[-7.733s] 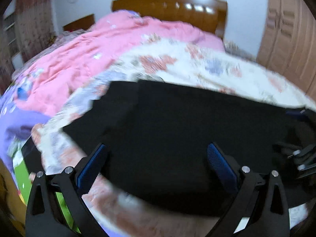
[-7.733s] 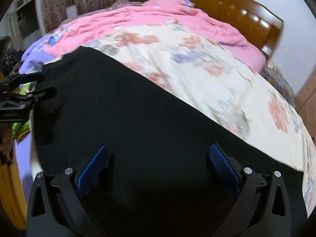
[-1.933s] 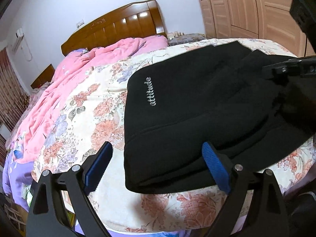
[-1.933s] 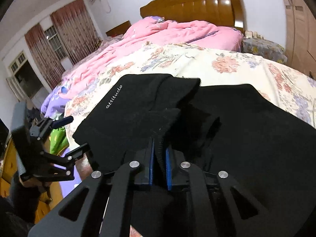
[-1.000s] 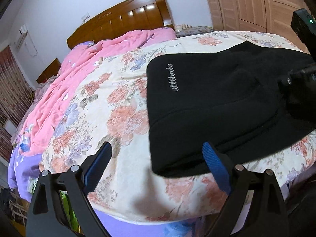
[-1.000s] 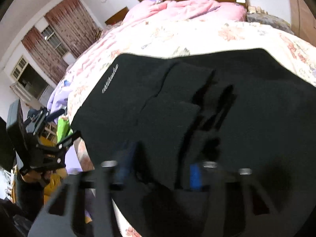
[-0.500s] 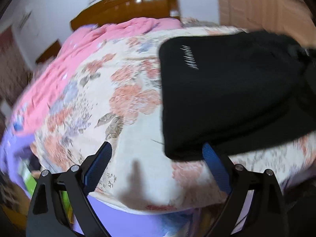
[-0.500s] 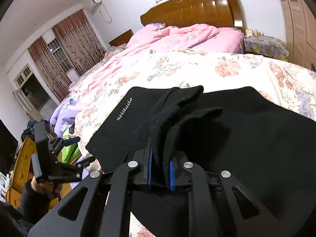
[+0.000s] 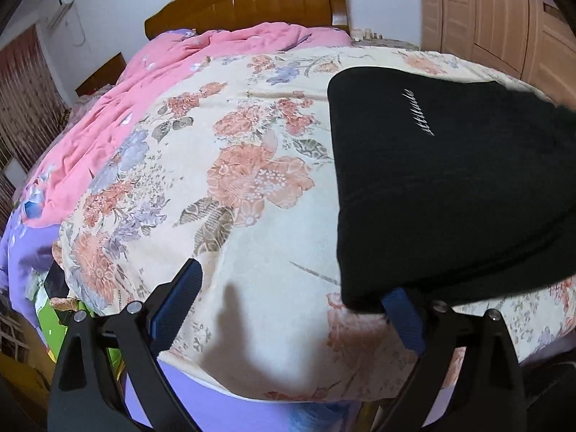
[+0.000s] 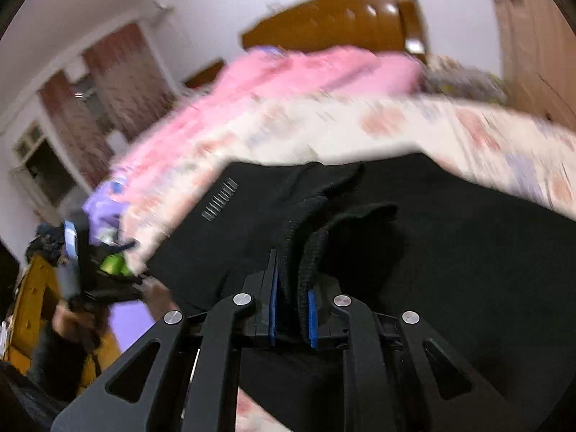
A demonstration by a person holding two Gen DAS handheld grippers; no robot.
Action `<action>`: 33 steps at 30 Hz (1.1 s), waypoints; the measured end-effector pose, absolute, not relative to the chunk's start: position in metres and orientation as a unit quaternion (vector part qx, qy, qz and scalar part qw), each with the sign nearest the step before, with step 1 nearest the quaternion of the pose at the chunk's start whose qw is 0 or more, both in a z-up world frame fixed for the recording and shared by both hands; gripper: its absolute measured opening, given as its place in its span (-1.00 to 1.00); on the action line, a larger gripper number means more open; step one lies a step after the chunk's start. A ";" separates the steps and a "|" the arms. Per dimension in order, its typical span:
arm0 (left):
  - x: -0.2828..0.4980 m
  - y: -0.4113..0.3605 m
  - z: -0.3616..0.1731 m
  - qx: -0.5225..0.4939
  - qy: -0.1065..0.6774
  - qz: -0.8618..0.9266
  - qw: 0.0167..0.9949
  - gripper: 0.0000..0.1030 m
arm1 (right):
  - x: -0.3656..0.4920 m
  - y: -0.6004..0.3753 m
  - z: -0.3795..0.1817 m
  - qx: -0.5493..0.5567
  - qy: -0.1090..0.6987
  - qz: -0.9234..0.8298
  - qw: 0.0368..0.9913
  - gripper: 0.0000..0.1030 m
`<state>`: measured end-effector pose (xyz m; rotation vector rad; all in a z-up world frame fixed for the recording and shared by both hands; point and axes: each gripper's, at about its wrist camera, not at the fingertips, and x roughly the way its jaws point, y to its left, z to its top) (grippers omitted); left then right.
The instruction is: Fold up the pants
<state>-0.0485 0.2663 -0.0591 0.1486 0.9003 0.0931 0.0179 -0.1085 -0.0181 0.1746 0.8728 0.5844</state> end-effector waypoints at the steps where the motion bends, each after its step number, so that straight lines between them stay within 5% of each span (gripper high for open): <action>1: -0.049 0.266 -0.060 0.073 0.435 0.045 0.896 0.86 | 0.019 -0.114 -0.030 0.099 0.422 0.279 0.857 -0.71; 15: -0.049 0.259 -0.057 0.081 0.448 0.061 0.889 0.86 | 0.018 -0.122 -0.045 0.117 0.427 0.282 0.851 -0.70; 18: -0.055 0.250 -0.045 0.116 0.456 0.059 0.880 0.86 | 0.015 -0.126 -0.038 0.107 0.430 0.273 0.854 -0.36; 20: -0.063 0.243 -0.031 0.139 0.450 0.055 0.881 0.86 | 0.011 -0.132 -0.027 0.092 0.419 0.260 0.865 0.18; 22: -0.068 0.237 -0.009 0.140 0.429 0.045 0.891 0.86 | 0.006 -0.139 -0.012 0.086 0.390 0.252 0.882 0.44; 27: -0.038 0.210 0.023 0.124 0.376 0.005 0.918 0.91 | 0.012 -0.112 0.009 0.032 0.359 0.281 0.889 0.44; 33: 0.046 0.157 -0.006 0.138 0.383 -0.046 0.912 0.91 | 0.013 -0.054 -0.004 -0.051 0.371 0.335 0.865 0.42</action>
